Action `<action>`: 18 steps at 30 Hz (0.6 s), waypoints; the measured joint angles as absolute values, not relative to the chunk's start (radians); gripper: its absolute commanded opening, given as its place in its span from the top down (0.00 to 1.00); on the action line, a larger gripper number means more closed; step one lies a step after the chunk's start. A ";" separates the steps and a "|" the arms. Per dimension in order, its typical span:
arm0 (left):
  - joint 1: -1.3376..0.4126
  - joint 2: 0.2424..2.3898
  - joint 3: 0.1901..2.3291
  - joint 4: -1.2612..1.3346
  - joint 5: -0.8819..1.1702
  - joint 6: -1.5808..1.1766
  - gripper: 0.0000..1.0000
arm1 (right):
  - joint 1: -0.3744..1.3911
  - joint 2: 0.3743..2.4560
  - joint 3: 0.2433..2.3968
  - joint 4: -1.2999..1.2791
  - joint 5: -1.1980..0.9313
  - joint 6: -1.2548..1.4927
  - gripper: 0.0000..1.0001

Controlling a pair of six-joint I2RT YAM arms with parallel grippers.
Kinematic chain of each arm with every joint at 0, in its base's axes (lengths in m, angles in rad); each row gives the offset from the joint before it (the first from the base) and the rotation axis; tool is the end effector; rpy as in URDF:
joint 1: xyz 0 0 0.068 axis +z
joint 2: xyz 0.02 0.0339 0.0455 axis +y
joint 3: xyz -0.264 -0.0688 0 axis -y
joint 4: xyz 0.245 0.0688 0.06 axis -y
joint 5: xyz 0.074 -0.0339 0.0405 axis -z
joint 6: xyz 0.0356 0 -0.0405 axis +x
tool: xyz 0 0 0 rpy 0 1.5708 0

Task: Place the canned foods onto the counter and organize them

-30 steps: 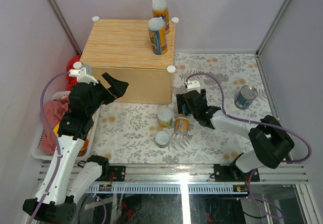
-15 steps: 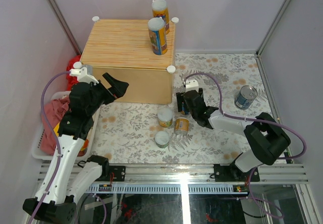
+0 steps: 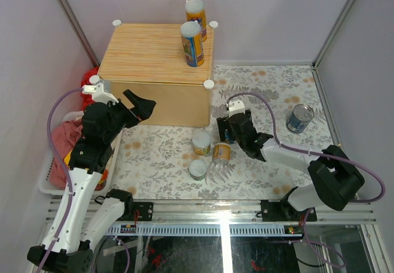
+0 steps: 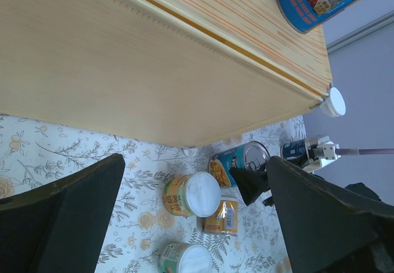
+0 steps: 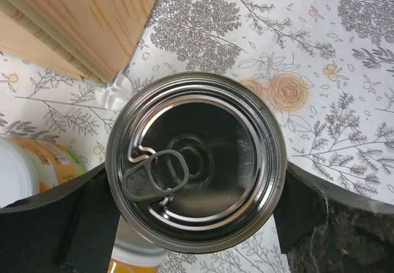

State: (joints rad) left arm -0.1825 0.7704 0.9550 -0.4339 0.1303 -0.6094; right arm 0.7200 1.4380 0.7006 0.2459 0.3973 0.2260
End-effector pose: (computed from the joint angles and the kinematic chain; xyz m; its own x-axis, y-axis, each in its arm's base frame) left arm 0.1627 -0.0347 0.3743 -0.3728 -0.5083 -0.7763 0.1102 0.8064 -0.5810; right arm 0.2353 0.1881 0.2044 -0.4246 -0.0975 -0.9001 -0.2631 0.9646 0.0196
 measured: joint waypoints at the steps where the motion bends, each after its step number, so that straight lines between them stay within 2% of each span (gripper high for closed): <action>1: -0.183 0.768 0.955 -0.434 0.130 -0.609 0.00 | 0.720 1.425 0.699 0.228 0.397 0.221 0.95; 6: -0.183 0.758 0.955 -0.434 0.118 -0.611 0.00 | 0.720 1.335 0.699 0.144 0.395 0.198 1.00; 18: -0.183 0.739 0.955 -0.434 0.086 -0.649 0.00 | 0.720 1.121 0.802 -0.125 0.332 0.144 1.00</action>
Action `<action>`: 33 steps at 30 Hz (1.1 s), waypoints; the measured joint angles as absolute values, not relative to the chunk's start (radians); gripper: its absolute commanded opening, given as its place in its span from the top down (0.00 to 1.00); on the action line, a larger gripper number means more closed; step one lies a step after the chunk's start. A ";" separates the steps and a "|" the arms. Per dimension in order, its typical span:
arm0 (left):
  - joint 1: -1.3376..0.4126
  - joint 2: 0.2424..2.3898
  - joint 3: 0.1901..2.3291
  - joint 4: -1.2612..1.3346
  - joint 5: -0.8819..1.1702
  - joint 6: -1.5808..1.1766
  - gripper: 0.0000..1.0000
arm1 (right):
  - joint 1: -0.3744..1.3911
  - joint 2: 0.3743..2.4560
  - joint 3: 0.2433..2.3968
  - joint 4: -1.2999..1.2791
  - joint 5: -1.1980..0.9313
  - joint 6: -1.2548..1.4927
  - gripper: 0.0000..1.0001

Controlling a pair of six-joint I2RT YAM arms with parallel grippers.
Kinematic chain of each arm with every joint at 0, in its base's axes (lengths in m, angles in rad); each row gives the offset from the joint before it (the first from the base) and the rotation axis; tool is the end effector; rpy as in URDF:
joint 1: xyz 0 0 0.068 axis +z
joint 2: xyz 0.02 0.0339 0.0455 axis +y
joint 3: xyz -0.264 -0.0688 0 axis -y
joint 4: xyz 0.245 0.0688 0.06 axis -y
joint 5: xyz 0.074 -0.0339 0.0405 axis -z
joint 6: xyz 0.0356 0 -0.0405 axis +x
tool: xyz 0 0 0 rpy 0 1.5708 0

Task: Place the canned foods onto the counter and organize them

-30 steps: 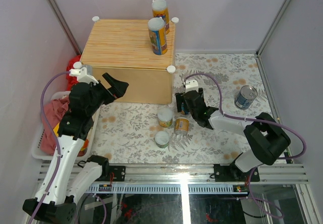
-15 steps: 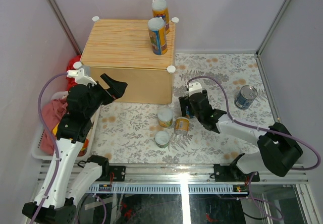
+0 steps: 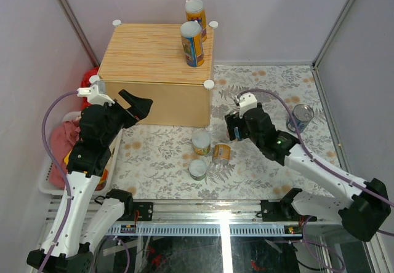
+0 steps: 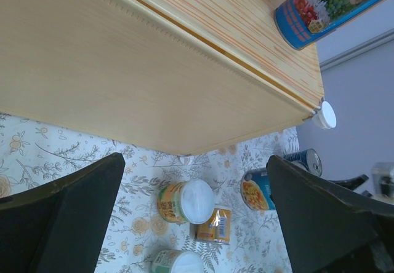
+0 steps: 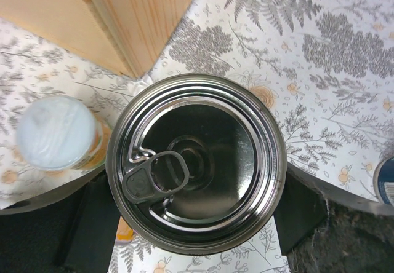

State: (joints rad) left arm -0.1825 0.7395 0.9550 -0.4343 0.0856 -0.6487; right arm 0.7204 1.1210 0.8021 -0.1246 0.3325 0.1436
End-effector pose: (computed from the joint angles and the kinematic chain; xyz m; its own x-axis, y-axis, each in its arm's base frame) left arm 0.1551 -0.0317 0.3787 -0.3289 -0.5514 -0.7667 0.0805 0.7925 -0.6045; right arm 0.1985 0.1588 0.2852 -0.3767 -0.1507 -0.9140 -0.3517 0.9361 -0.0094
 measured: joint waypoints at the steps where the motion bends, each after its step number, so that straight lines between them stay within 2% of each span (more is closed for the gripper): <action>1: -0.183 0.739 0.955 -0.434 0.084 -0.651 0.00 | 0.720 1.099 0.820 -0.152 0.319 0.138 1.00; 8: -0.183 0.735 0.955 -0.434 0.063 -0.687 0.00 | 0.721 0.998 0.974 -0.318 0.207 0.107 1.00; 17: -0.183 0.715 0.967 -0.434 0.023 -0.719 0.00 | 0.722 1.003 1.237 -0.468 0.004 0.104 1.00; 24: -0.183 0.707 1.002 -0.435 -0.014 -0.730 0.01 | 0.731 1.161 1.490 -0.482 -0.105 0.105 1.00; 33: -0.183 0.711 1.038 -0.437 -0.077 -0.732 0.04 | 0.795 1.507 1.867 -0.493 -0.137 0.089 1.00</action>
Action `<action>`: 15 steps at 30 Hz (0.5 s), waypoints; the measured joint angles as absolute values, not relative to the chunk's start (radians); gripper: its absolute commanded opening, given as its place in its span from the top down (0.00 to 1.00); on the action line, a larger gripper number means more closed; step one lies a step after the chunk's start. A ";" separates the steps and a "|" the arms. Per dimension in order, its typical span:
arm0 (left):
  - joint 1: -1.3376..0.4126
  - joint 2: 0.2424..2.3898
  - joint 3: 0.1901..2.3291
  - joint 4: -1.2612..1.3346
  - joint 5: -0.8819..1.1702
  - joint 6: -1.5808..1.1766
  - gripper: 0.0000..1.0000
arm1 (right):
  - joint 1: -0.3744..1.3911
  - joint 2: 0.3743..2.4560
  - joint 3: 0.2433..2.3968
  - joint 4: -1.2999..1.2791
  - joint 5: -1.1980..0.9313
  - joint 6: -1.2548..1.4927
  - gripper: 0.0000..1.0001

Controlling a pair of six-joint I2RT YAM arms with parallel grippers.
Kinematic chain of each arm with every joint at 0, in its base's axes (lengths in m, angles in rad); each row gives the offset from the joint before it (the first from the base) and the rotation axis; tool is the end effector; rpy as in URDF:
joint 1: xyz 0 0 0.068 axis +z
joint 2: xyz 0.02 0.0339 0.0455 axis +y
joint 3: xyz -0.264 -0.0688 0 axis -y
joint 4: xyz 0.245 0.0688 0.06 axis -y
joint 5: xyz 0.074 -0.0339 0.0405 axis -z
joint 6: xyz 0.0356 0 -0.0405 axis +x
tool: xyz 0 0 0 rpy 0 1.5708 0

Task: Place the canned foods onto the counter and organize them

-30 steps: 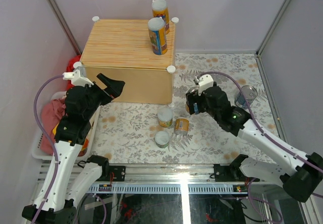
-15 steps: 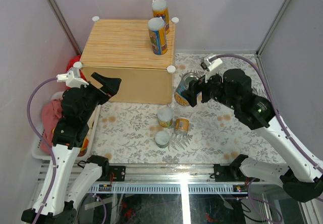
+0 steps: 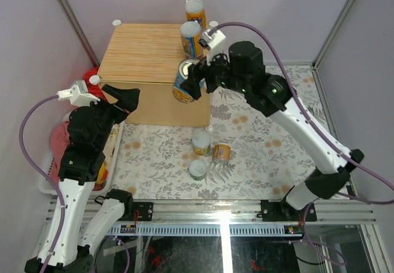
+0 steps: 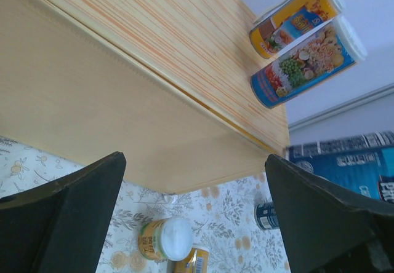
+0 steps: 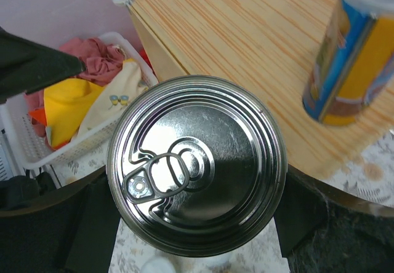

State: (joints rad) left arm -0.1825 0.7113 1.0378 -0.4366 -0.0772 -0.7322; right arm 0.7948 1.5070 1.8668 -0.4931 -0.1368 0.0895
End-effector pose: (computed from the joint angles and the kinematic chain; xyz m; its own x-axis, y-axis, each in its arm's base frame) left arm 0.1398 -0.0230 0.4092 -0.1509 -0.6499 -0.7449 0.0063 0.7529 -0.6582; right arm 0.2204 0.2315 0.5049 -0.1644 -0.0411 -0.9855 -0.7902 0.6035 0.1066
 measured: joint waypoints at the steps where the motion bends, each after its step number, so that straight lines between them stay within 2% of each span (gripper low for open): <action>1: -0.183 0.714 1.044 -0.437 -0.087 -0.732 0.05 | 0.804 1.552 1.920 -0.497 -0.136 0.085 1.00; 10: -0.183 0.748 1.076 -0.435 -0.149 -0.706 0.05 | 0.873 1.891 2.371 -0.562 -0.113 0.041 1.00; 15: -0.183 0.780 1.105 -0.426 -0.174 -0.670 0.05 | 0.894 1.995 2.465 -0.561 -0.081 0.021 1.00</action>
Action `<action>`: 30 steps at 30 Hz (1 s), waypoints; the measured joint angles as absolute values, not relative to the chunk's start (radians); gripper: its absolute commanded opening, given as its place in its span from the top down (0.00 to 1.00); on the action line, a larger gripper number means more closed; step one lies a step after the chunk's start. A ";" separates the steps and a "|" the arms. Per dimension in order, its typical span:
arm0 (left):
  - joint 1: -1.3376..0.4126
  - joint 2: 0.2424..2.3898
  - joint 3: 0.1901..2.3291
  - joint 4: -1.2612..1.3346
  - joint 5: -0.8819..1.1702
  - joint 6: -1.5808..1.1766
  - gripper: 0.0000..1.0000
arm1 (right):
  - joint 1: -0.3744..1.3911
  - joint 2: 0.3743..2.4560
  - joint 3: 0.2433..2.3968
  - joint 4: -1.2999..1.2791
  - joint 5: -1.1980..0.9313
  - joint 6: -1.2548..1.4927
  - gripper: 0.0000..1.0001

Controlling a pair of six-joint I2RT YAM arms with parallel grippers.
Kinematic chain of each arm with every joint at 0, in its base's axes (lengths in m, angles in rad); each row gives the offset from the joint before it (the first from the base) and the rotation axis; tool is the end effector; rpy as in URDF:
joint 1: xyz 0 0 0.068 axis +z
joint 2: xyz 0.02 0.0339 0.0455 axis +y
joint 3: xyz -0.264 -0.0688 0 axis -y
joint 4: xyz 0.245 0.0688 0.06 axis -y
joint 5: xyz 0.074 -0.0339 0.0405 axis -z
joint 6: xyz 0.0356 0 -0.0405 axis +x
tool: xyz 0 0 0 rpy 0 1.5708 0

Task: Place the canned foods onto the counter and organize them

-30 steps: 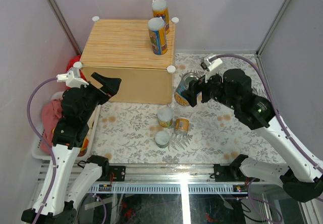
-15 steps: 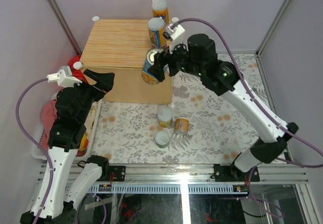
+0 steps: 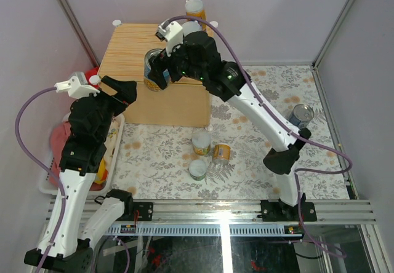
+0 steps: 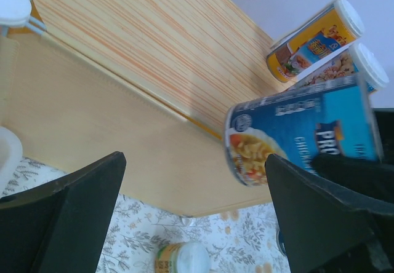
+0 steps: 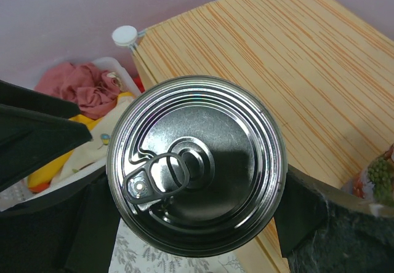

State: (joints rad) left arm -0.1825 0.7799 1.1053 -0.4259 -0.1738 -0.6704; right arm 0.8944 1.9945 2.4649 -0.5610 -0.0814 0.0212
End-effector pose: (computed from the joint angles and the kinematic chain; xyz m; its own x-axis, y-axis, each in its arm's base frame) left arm 0.1523 -0.0219 0.4234 -0.0833 -0.6069 -0.7904 -0.0538 0.7947 -0.6046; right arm 0.2661 0.3362 0.5088 -0.0742 -0.0587 -0.9955 -0.8266 0.5621 0.0285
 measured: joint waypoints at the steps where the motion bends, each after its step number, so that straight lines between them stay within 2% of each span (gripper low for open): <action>1: -0.183 0.788 1.111 -0.421 -0.179 -0.662 0.05 | 0.898 2.011 2.473 -0.562 -0.069 0.015 1.00; 10: -0.183 0.797 1.116 -0.388 -0.221 -0.606 0.04 | 0.925 2.114 2.526 -0.492 0.030 -0.065 1.00; 22: -0.183 0.783 1.086 -0.324 -0.224 -0.565 0.04 | 0.927 2.130 2.532 -0.458 0.089 -0.108 0.98; 25: -0.183 0.783 1.065 -0.308 -0.217 -0.562 0.03 | 0.927 2.132 2.533 -0.456 0.097 -0.111 0.91; 30: -0.183 0.782 1.031 -0.261 -0.189 -0.556 0.01 | 0.927 2.148 2.535 -0.420 0.114 -0.113 0.71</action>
State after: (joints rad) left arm -0.1825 0.7818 1.0313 -0.2607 -0.1886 -0.5564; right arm 0.9268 2.1479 2.5351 -0.4202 0.1143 -0.1131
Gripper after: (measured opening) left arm 0.978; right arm 0.897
